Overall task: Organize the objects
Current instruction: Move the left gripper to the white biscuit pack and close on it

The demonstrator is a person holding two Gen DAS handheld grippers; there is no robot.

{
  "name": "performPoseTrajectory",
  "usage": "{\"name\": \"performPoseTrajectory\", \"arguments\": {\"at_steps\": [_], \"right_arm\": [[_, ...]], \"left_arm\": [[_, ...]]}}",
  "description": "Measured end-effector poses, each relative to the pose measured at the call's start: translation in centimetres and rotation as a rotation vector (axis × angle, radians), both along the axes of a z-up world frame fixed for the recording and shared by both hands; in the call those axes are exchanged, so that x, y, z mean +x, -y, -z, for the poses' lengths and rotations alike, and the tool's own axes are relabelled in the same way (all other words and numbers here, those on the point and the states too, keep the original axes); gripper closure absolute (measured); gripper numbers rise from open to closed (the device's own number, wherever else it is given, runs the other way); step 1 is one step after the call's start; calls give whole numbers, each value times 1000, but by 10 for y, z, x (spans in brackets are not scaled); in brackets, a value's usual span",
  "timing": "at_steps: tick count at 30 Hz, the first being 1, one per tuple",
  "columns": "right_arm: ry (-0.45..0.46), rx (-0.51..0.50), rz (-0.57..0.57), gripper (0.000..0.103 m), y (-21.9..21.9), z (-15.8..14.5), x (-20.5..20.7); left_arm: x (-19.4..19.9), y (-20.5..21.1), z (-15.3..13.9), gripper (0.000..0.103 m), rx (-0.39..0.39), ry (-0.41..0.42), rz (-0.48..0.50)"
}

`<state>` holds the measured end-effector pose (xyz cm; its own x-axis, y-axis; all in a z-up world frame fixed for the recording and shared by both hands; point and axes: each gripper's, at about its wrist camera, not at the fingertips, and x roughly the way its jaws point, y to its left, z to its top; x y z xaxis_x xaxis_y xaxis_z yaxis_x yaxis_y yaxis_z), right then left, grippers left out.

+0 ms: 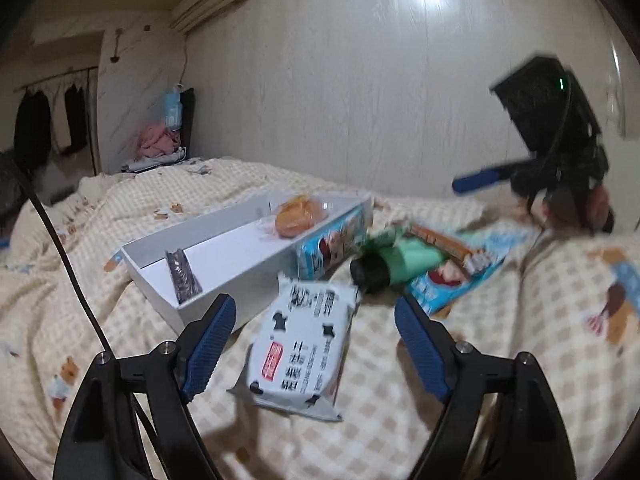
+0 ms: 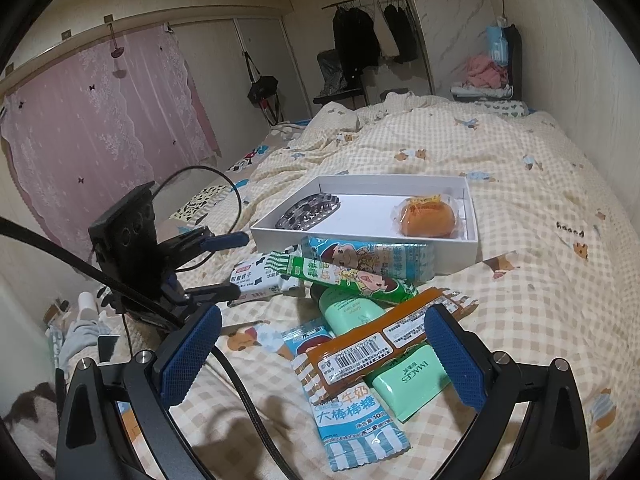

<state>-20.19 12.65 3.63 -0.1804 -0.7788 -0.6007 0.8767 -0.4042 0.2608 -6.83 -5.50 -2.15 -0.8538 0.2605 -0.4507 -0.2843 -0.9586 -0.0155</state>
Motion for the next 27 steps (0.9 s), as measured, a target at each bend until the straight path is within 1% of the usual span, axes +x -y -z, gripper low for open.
{"name": "performPoseTrajectory", "arguments": {"at_steps": [2,4,6,8,9,12,16,18,19,20,21,22,23,24,25,27], "right_arm": [[7,1,0,1,0,1,0],[10,0,2,1,0,1,0],[15,4,9,1,0,1,-1],[21,2,8,1,-1,1,-1],[20,1,10,1,-1,1,-1],[14,0,10,1,-1,0,0],[16,-1,10,1,-1,0,0],[14,0,10,1,-1,0,0],[14,-1,10,1,-1,0,0],[14,0,10,1,-1,0,0],[15,-1,10,1,-1,0,0],[15,-1,10,1,-1,0,0],[15,-1,10,1,-1,0,0],[15,-1,10,1,-1,0,1],[15,-1,10,1,-1,0,0],[15,-1,10,1,-1,0,0]], "left_arm": [[-4,-4,7,17,-50,16,0],[-9,-8,9,17,-87,6,-39],[-13,-5,8,17,-66,-20,-79],[-18,1,10,17,-35,-7,-96],[-19,2,11,17,-33,-4,-104],[-18,0,15,17,-42,-24,-88],[-14,-10,23,17,-99,-44,-28],[-15,-10,23,17,-78,-36,-7],[-15,-7,22,20,-56,-34,5],[-15,-4,21,26,-24,-24,23],[-16,1,20,27,27,3,50],[-19,10,19,29,107,67,92],[-18,15,19,35,140,87,114],[-17,18,18,40,155,83,128],[-14,19,19,48,135,70,121],[-15,18,20,49,123,74,111]]}}
